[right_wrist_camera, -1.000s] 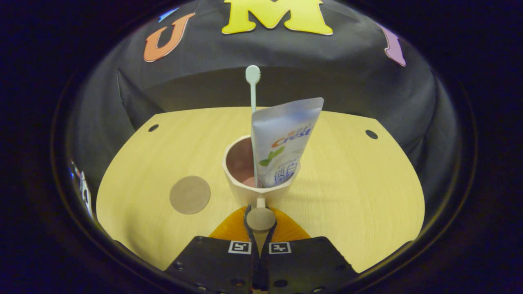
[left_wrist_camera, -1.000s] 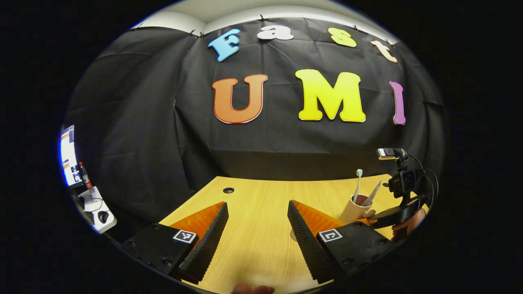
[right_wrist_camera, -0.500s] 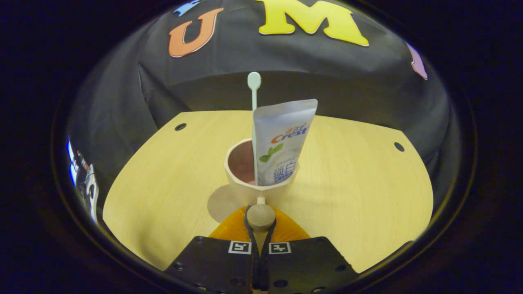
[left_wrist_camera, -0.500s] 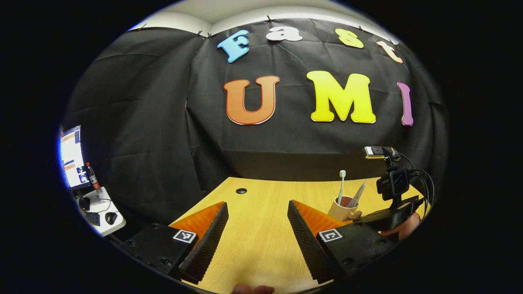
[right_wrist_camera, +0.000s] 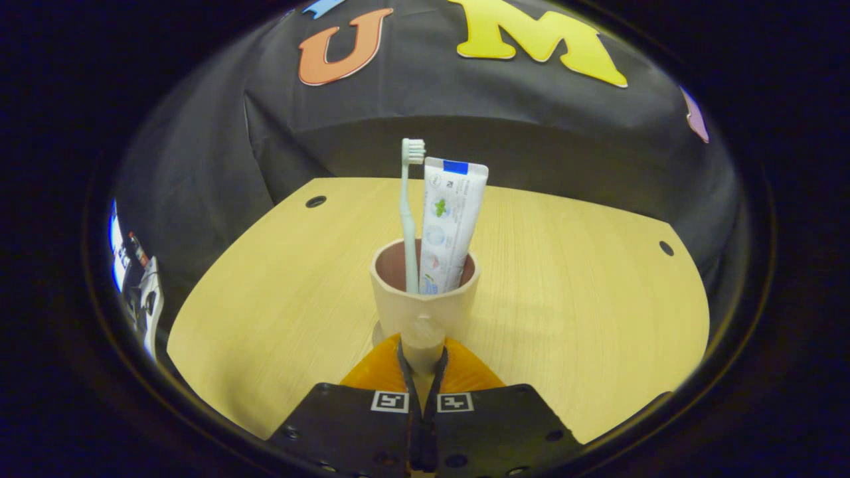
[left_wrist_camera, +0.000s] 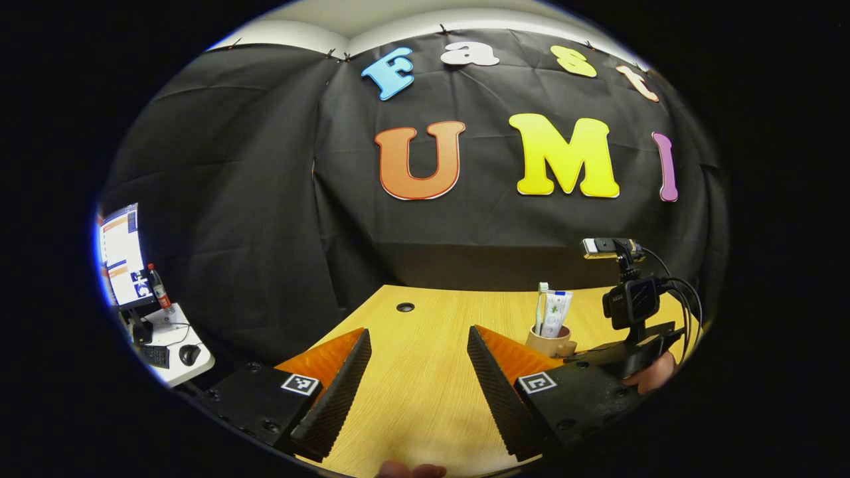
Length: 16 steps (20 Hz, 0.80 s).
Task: Put the toothbrush and toothpaste on the desktop into the cup, then pick up the cup and place it on the coaster on the desktop.
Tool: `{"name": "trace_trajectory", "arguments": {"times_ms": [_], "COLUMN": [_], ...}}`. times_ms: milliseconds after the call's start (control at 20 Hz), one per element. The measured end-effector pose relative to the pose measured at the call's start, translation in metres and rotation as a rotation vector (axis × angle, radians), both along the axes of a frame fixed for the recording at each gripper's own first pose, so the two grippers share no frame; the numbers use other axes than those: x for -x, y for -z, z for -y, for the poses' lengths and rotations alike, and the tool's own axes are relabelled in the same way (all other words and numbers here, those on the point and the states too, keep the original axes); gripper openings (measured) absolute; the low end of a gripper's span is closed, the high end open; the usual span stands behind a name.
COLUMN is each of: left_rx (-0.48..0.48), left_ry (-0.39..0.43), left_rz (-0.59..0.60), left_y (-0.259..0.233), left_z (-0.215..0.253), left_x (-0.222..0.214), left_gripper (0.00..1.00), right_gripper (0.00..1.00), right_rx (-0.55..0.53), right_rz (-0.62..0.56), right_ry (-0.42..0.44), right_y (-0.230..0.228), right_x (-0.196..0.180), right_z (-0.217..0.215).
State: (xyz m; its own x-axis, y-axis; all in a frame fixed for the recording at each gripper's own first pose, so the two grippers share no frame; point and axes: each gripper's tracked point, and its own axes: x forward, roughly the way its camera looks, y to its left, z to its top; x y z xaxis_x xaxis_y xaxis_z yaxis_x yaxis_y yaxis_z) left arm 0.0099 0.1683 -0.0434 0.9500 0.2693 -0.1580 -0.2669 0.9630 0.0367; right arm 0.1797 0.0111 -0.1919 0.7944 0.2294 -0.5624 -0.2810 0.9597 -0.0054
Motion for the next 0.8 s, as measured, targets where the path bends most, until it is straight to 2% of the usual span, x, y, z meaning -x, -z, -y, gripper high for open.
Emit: {"name": "trace_trajectory", "arguments": {"times_ms": [500,650,800], "left_rx": [0.004,0.002,0.000], "left_ry": [0.021,0.020,0.023], "left_rz": [0.009,0.010,0.014], "left_y": [-0.003,-0.005,-0.008], "left_z": [0.006,0.005,0.008], "left_x": [0.004,0.006,0.007], "left_gripper": [0.93,0.93,0.93], "right_gripper": [0.01,0.13,0.20], "right_rx": [0.044,0.054,0.031], "right_rz": [-0.006,-0.018,-0.036], "right_ry": [0.003,0.004,0.023], "right_y": [0.014,0.024,0.026], "right_x": [0.007,0.012,0.021], "right_z": [-0.007,-0.006,-0.005]}}
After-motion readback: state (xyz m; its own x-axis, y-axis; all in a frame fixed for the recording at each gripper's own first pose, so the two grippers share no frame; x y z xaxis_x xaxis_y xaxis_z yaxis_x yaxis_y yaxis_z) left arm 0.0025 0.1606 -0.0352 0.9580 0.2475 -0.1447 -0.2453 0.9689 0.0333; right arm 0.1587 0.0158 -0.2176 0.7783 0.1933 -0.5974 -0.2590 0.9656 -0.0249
